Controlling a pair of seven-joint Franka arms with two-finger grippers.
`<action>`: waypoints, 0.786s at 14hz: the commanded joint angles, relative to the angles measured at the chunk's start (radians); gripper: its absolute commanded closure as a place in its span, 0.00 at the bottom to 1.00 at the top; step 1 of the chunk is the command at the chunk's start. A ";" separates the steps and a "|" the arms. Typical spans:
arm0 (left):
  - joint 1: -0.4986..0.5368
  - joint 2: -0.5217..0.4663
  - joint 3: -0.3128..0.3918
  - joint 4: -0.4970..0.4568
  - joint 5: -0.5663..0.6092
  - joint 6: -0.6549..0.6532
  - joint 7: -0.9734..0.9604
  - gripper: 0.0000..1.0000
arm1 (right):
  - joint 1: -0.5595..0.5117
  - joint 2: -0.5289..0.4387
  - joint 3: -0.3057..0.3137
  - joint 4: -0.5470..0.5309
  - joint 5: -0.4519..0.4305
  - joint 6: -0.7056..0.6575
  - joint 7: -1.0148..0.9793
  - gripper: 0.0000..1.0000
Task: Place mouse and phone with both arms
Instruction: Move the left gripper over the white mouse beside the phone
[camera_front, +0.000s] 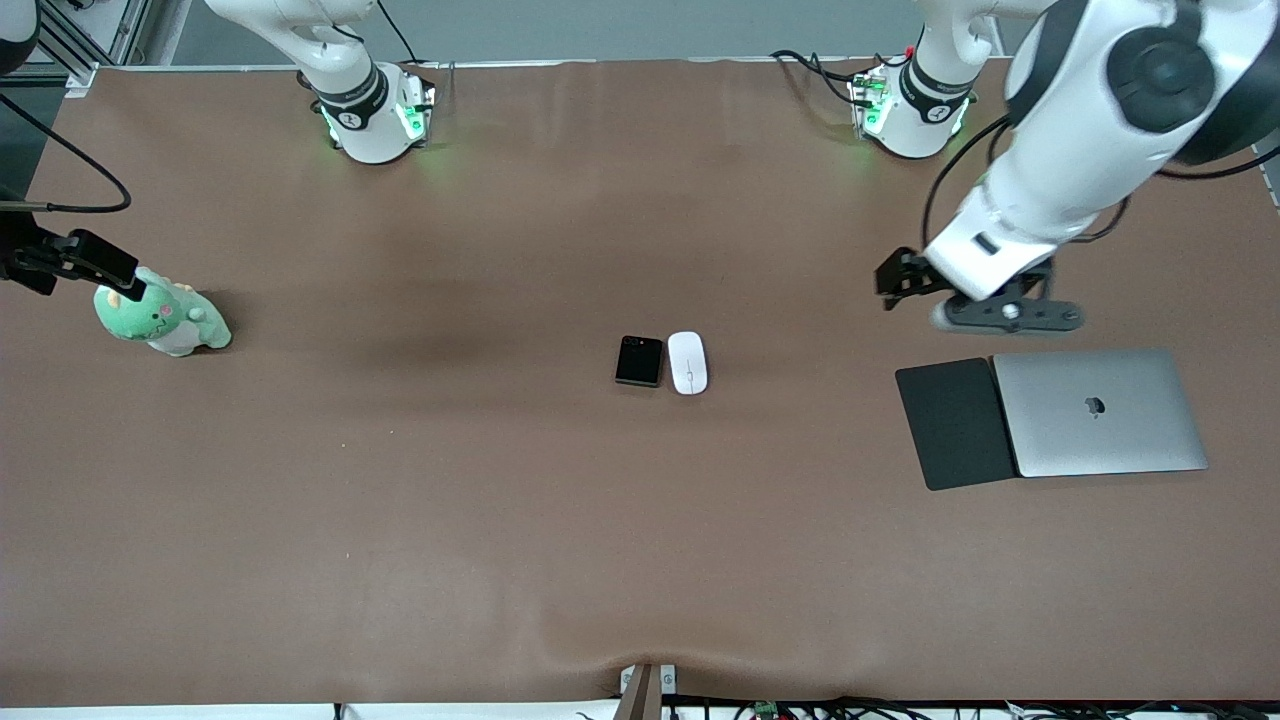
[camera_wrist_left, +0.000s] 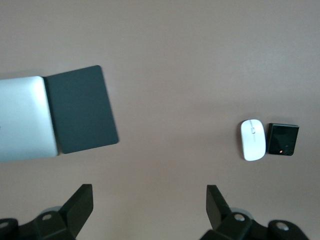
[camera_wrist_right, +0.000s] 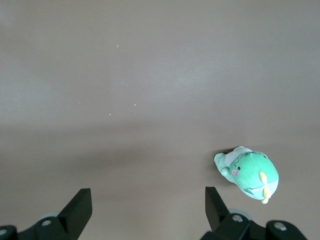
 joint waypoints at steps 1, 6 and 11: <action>-0.035 0.071 -0.019 0.006 0.022 0.067 -0.081 0.00 | 0.006 0.004 0.004 0.007 -0.021 -0.005 0.010 0.00; -0.135 0.235 -0.019 0.017 0.076 0.221 -0.218 0.00 | 0.009 0.005 0.004 0.007 -0.023 0.000 0.010 0.00; -0.225 0.392 -0.019 0.042 0.107 0.319 -0.335 0.00 | 0.005 0.013 0.004 0.008 -0.023 -0.009 0.007 0.00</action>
